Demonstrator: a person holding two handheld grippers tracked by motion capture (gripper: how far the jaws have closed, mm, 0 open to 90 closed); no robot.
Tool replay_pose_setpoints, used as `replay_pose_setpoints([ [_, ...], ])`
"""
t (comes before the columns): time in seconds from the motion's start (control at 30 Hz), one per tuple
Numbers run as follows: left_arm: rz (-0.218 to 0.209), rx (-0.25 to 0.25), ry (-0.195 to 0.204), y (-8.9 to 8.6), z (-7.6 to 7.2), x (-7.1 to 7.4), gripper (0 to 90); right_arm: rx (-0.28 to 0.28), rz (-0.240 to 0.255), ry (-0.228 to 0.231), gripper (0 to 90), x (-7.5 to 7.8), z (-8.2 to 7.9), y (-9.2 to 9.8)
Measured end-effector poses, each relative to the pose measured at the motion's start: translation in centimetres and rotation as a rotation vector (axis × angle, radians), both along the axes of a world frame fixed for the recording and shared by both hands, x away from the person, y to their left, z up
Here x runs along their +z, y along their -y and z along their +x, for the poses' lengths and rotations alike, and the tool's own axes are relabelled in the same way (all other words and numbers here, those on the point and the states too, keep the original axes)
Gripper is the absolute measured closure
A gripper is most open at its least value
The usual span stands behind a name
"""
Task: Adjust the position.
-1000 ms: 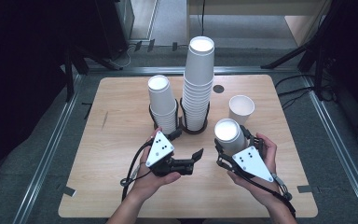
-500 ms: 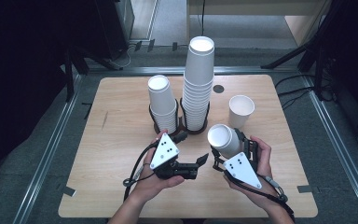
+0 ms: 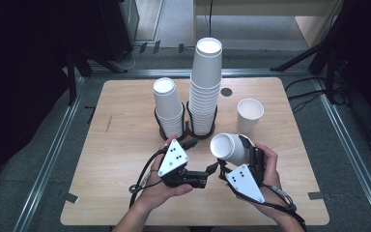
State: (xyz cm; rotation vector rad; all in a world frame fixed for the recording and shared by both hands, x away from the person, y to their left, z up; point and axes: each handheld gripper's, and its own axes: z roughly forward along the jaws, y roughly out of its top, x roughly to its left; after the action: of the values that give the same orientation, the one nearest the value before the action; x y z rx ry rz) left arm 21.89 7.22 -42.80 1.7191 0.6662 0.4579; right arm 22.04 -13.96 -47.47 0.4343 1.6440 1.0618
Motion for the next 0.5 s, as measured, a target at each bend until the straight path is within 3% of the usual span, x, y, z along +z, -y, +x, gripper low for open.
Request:
replay_pose_setpoints([
  [0.5, 0.025, -0.043, -0.044, 0.5, 0.1, -0.3, 13.2, 0.050, -0.160, 0.074, 18.7, -1.1, -0.6, -1.1],
])
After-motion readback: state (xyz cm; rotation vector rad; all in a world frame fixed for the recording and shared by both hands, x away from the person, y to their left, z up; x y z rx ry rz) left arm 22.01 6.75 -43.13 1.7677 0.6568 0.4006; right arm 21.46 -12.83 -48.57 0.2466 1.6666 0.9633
